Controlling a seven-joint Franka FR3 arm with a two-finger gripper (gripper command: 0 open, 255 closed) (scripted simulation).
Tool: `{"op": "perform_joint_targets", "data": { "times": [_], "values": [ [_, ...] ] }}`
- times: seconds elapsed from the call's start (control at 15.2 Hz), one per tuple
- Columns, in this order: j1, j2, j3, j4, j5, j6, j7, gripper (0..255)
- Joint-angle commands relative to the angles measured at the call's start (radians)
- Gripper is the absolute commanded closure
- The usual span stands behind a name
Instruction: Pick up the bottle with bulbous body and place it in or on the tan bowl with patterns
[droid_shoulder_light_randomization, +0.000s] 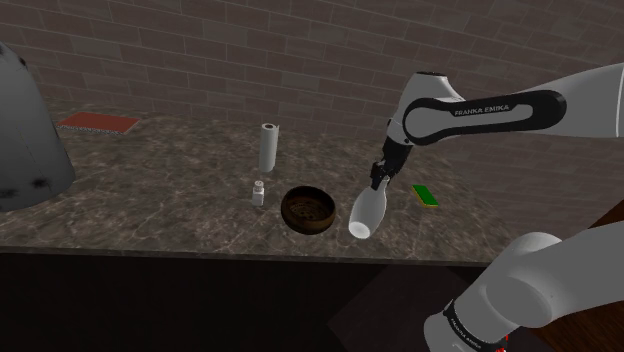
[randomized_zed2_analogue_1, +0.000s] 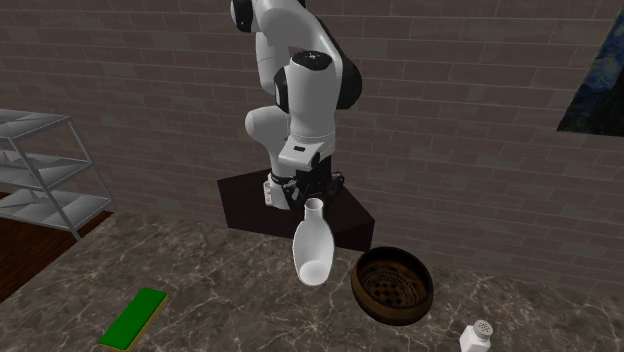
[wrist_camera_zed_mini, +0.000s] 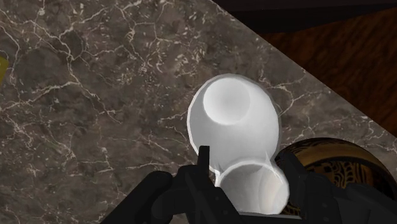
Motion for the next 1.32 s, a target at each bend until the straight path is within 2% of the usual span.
{"op": "perform_joint_targets", "data": {
  "times": [0.0, 0.4, 1.25],
  "values": [
    [0.000, 0.000, 0.000, 0.000, 0.000, 0.000, 0.000, 255],
    [0.000, 0.000, 0.000, 0.000, 0.000, 0.000, 0.000, 255],
    [0.001, -0.051, 0.006, 0.137, 0.002, -0.189, 0.002, 255]
  ]
}}
